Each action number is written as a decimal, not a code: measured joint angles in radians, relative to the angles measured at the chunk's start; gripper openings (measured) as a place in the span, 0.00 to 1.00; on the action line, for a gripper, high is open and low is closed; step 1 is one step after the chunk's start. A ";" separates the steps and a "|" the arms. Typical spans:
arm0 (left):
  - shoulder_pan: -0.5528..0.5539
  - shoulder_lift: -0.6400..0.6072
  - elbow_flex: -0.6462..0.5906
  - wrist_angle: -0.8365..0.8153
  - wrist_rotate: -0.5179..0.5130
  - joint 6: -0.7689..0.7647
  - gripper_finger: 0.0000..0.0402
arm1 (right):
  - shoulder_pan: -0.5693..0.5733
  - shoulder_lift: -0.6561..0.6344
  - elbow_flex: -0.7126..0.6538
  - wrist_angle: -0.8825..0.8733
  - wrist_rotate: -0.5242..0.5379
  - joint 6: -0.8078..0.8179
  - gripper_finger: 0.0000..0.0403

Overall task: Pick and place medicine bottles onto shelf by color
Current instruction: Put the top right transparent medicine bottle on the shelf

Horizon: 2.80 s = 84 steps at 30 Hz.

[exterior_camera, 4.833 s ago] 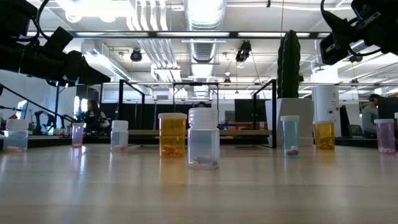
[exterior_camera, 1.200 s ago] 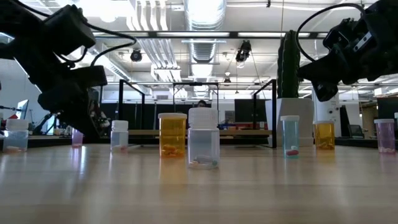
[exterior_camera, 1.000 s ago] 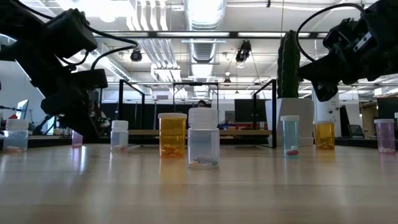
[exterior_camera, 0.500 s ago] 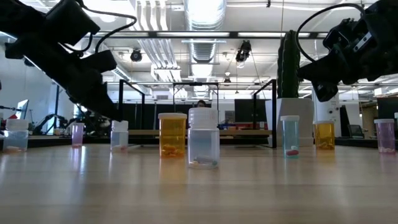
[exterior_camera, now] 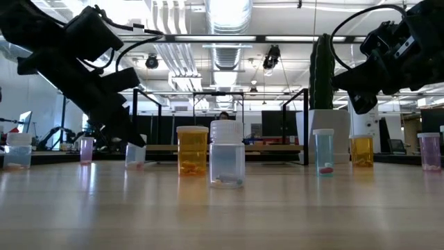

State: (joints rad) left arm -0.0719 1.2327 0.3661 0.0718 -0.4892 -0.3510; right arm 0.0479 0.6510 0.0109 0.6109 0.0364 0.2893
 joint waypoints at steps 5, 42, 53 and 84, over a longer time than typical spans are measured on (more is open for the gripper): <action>0.000 0.022 0.031 -0.012 0.019 0.003 0.29 | 0.000 0.000 0.000 -0.002 0.000 -0.001 0.02; 0.458 0.697 1.011 -0.074 -0.211 -0.157 0.29 | 0.000 0.005 0.000 -0.001 0.017 -0.001 0.02; 0.495 0.745 1.017 -0.112 -0.224 -0.196 0.29 | 0.000 0.005 0.000 -0.001 0.019 -0.001 0.02; 0.549 0.745 1.014 -0.244 -0.090 -0.245 0.41 | 0.000 0.005 0.000 0.000 0.019 -0.001 0.02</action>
State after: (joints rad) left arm 0.4767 1.9781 1.3804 -0.1725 -0.5787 -0.5957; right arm 0.0479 0.6556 0.0109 0.6113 0.0551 0.2886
